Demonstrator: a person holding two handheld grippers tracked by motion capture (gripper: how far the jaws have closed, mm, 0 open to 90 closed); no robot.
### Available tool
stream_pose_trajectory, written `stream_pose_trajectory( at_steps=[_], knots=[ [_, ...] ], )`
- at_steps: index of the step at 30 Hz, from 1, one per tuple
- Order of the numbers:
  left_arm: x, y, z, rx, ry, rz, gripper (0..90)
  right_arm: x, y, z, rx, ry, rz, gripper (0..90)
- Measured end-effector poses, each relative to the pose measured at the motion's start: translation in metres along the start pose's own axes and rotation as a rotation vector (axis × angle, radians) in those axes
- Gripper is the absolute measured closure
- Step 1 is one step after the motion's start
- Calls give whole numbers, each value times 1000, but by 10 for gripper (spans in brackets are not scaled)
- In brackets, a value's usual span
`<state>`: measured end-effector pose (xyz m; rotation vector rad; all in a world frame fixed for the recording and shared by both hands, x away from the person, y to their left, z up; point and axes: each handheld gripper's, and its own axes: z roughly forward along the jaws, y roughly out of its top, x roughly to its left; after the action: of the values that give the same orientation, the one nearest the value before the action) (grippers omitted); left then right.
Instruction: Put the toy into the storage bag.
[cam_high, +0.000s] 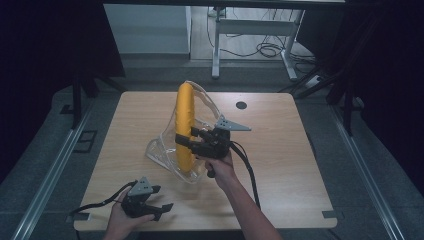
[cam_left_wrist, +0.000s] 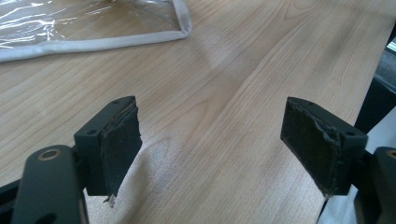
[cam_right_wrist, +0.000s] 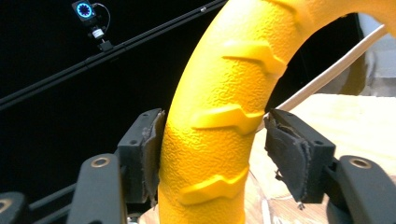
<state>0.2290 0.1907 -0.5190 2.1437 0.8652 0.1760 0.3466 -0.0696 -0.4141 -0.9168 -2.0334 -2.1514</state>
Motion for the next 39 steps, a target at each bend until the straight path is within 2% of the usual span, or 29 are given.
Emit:
stream_pose_trajectory(
  at_steps=[4,13,25,27,34,39],
  knots=[
    [0,0,0,0,0,-2,197,2,1,-6,1,-12,-21,308],
    [0,0,-1,-4,5,-4,197,2,0,-21,17,-42,-66,304],
    [0,0,0,0,11,-3,197,-8,-9,-64,45,-134,-129,314],
    [1,1,0,-4,11,-6,197,-12,-13,-75,49,-164,-143,320],
    [1,1,0,-2,14,-8,197,-29,-26,-105,51,-222,-120,327],
    [1,1,0,-4,12,-13,197,-38,-37,-119,74,-258,-113,327]
  ],
)
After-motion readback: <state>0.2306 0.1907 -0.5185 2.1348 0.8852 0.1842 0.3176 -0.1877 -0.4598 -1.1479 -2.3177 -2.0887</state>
